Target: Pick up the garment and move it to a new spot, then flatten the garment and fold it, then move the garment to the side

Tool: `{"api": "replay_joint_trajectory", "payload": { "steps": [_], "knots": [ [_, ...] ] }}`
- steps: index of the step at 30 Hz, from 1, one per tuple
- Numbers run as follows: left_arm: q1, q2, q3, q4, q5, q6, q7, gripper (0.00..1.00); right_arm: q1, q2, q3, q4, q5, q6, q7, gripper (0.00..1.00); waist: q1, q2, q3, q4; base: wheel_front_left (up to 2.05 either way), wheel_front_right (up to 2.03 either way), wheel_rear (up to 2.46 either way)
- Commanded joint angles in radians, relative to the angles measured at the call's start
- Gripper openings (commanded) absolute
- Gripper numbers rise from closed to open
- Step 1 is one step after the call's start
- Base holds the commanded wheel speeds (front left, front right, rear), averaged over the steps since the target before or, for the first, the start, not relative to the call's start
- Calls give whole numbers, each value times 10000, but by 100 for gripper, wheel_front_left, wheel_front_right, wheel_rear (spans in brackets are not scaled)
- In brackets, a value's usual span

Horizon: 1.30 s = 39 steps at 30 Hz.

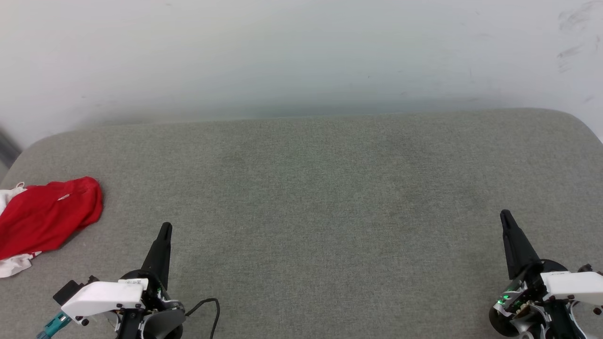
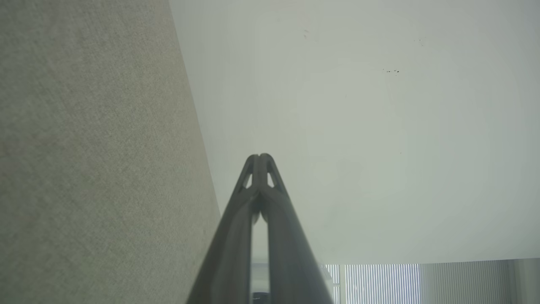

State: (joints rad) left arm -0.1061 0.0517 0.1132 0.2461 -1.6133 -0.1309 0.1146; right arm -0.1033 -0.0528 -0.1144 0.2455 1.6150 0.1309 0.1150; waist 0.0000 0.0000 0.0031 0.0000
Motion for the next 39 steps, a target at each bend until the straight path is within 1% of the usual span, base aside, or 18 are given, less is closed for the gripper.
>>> {"api": "replay_joint_trajectory", "payload": {
  "steps": [1,36,37,39],
  "knots": [
    [-84,-17,42,5,27,-28,27,0,-129,38,-8,10,-60,-3,21,0,0,0,0,0,0,0,0],
    [-84,-16,40,4,26,-28,26,0,-129,39,-3,10,-55,-3,17,0,0,0,0,0,0,0,0],
    [0,-2,0,0,0,0,0,100,-1,0,2,0,0,0,0,100,0,0,0,0,0,0,0],
    [76,-13,-24,122,-1,4,-11,100,90,4,13,130,0,-2,-3,100,0,0,0,0,0,0,0]
  ]
}}
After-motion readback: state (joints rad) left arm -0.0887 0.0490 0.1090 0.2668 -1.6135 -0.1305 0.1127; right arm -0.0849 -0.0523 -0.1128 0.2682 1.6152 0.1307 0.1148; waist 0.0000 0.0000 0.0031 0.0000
